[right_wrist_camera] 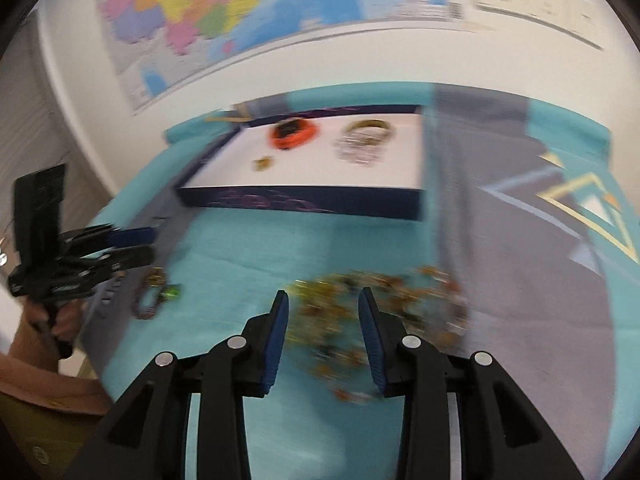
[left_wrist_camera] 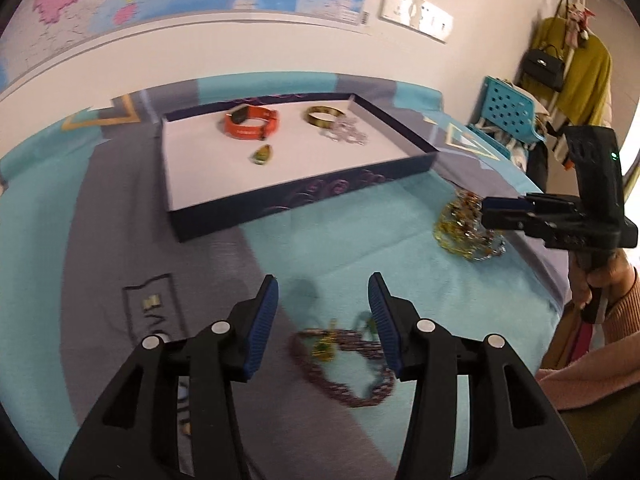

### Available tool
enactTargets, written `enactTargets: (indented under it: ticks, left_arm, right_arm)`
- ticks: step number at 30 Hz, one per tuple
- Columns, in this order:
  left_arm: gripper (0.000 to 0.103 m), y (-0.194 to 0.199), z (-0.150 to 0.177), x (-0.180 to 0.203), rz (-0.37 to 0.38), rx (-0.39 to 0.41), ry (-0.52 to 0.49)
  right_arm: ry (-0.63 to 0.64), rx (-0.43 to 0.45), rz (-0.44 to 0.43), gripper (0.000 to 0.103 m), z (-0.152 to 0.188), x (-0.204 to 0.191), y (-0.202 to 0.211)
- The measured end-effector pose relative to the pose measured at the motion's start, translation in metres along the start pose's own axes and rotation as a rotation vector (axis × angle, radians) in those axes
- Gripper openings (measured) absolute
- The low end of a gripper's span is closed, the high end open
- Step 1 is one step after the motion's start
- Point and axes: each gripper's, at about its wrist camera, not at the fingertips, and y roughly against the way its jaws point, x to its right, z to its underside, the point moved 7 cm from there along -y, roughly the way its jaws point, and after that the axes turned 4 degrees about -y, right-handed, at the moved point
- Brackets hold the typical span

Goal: Organize jewelry
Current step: 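Grasp a multicolour bead bracelet with the right tool from the pile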

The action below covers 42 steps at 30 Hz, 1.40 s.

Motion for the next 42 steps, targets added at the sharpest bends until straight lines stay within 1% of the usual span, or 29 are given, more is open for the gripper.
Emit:
enactTargets:
  ticks: [2,5,8,10,13,14,16,17,20,24,29,34,36,39,42]
  left_arm:
    - [0.047,-0.004,0.0,0.007,0.0,-0.004,-0.013]
    - [0.047,-0.007,-0.001,0.015,0.01,-0.004,-0.023]
    - [0.047,-0.008,-0.004,0.022,0.026,0.002,-0.024]
    - [0.047,-0.009,-0.005,0.025,0.027,0.002,-0.028]
    - [0.047,-0.011,-0.005,0.03,0.031,-0.001,-0.035]
    - [0.047,-0.012,-0.005,0.03,0.033,-0.002,-0.034]
    - [0.047,-0.013,-0.004,0.03,0.032,-0.007,-0.029]
    - [0.047,-0.013,-0.004,0.03,0.032,-0.008,-0.027]
    - [0.047,-0.012,-0.003,0.028,0.035,-0.008,-0.019]
    - [0.047,-0.01,-0.003,0.026,0.049,0.001,-0.006]
    - [0.046,-0.005,-0.003,0.024,0.046,0.008,-0.015]
    - [0.043,0.005,0.004,0.018,0.025,0.006,-0.032]
    - [0.043,0.009,0.009,0.015,0.021,-0.003,-0.035]
    - [0.041,0.012,0.017,0.011,0.011,-0.022,-0.039]
    - [0.034,0.01,0.024,0.005,-0.004,-0.046,-0.035]
  right_arm:
    - [0.007,-0.001,0.007,0.034,0.004,0.001,0.0]
    - [0.041,-0.002,-0.008,0.033,0.012,-0.008,0.001]
    - [0.093,-0.01,0.002,0.032,0.015,-0.019,-0.004]
    - [0.106,-0.024,0.019,0.031,0.015,-0.02,-0.011]
    - [0.137,-0.03,0.047,0.026,0.016,-0.02,-0.016]
    - [0.15,-0.038,0.056,0.019,0.017,-0.019,-0.019]
    - [0.159,-0.041,0.048,0.012,0.017,-0.021,-0.02]
    - [0.155,-0.035,0.04,0.009,0.016,-0.02,-0.018]
    - [0.112,-0.01,0.002,0.009,0.008,-0.017,-0.007]
    - [0.002,0.043,-0.099,0.008,-0.007,-0.008,0.013]
    - [-0.103,0.104,-0.182,0.008,-0.025,0.005,0.034]
    - [-0.115,0.183,-0.243,0.008,-0.045,0.001,0.058]
    - [-0.099,0.198,-0.249,0.008,-0.048,-0.004,0.064]
    - [-0.081,0.199,-0.266,0.008,-0.051,-0.011,0.062]
    - [-0.077,0.182,-0.284,0.008,-0.049,-0.018,0.055]
